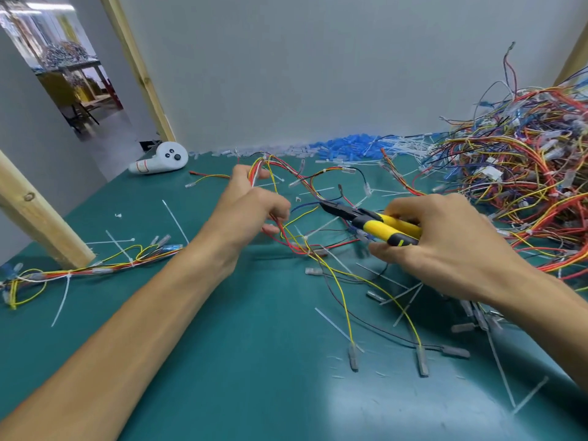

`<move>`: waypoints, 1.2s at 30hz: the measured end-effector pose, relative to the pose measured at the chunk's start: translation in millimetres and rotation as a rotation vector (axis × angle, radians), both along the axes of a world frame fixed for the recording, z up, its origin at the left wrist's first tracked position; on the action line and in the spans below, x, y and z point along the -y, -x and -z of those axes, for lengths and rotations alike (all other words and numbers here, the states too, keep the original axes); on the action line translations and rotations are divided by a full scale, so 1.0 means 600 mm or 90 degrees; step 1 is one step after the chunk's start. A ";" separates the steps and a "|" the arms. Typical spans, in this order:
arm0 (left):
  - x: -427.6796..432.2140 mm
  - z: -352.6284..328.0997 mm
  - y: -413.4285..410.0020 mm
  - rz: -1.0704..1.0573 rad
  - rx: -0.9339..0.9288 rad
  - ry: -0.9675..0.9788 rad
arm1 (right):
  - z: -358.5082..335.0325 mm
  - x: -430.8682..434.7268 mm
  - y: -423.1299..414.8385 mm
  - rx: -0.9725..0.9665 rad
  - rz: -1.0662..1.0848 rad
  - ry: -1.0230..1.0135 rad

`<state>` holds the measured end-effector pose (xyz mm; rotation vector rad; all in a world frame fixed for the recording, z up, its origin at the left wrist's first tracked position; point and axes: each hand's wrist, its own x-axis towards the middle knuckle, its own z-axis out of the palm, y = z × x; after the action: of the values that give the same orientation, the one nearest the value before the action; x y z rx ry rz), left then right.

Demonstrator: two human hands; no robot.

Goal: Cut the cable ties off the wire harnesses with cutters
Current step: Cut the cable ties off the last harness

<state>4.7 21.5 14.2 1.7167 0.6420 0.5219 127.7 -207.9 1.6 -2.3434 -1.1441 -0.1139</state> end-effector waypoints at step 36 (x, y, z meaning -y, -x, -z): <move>0.014 0.006 0.003 0.161 0.122 0.058 | -0.010 -0.001 0.011 -0.184 -0.094 -0.070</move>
<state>2.7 13.2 10.7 1.6106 0.3018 0.4633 121.3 -207.4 7.8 -2.0888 -1.1297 0.2033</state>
